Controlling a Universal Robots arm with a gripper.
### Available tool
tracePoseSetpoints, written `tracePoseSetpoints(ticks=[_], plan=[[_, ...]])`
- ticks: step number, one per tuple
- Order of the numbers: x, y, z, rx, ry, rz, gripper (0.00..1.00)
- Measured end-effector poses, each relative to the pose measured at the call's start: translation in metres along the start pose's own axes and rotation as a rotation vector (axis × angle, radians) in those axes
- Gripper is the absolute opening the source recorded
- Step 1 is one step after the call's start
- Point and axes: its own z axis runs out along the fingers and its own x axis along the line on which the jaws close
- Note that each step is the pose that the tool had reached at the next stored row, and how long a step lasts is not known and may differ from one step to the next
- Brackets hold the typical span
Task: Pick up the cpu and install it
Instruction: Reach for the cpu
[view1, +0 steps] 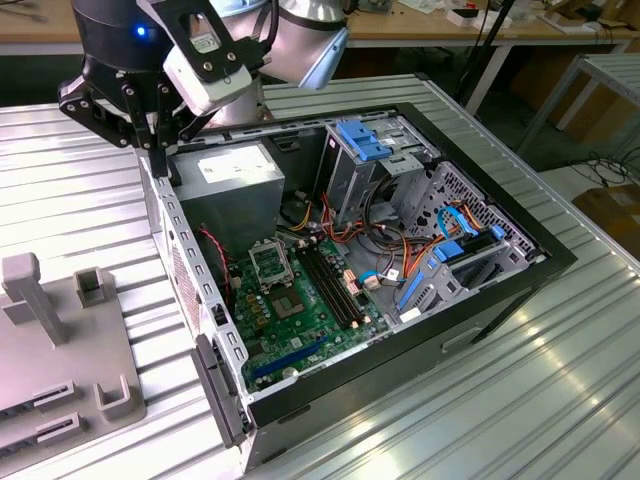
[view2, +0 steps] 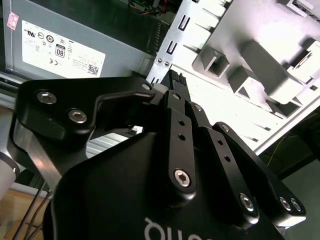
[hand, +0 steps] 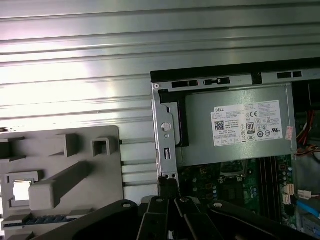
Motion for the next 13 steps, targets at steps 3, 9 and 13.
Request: tracePoseSetpoints(ticks=[3, 9, 13], plan=[[0.0017, -0.0002, 0.0006, 0.0001, 0.0021, 0.0, 0.11], [0.0036, -0.0004, 0.0015, 0.0004, 0.0049, 0.0, 0.11], [0.0048, -0.0005, 0.0021, 0.0004, 0.0062, 0.0, 0.11]])
